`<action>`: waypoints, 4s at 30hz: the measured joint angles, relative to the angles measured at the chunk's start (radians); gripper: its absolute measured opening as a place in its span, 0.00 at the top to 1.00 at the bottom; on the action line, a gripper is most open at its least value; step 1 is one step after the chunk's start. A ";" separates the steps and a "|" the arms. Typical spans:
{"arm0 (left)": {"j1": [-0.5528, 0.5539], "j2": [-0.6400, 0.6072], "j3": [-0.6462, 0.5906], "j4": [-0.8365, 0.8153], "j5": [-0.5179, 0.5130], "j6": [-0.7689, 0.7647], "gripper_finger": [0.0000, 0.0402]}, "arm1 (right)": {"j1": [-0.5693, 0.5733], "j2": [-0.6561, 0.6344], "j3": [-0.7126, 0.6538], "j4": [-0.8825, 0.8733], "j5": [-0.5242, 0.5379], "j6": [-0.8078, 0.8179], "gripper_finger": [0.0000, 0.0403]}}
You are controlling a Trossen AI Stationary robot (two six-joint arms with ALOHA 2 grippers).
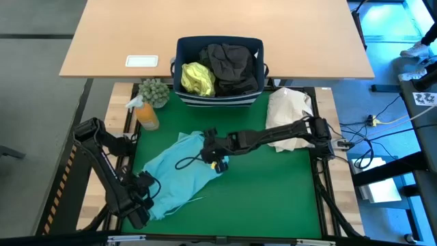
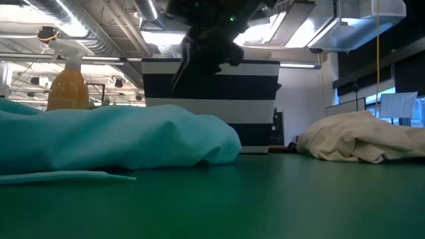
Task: Fold laundry
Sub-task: Fold the blue shorts
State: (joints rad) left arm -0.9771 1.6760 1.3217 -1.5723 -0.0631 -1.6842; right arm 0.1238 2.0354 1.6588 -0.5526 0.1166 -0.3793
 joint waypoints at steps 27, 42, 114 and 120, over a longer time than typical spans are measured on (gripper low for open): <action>0.036 0.000 -0.134 0.556 -0.278 0.214 0.76 | 0.020 -0.149 -0.329 0.263 -0.284 0.111 0.98; 0.101 0.000 -0.287 0.761 -0.067 0.209 0.76 | 0.019 -0.166 -0.675 0.591 -0.077 0.297 0.98; 0.169 -0.057 -0.057 0.438 -0.314 0.546 0.83 | -0.071 -0.281 -0.674 0.634 -0.011 0.312 0.98; 0.022 -0.073 -0.088 0.267 -0.374 0.219 0.99 | 0.050 -0.277 -0.675 0.624 0.005 0.323 0.98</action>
State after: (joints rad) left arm -0.9556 1.6032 1.2339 -1.3054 -0.4376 -1.4648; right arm 0.1742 1.7586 0.9842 0.0710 0.1214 -0.0565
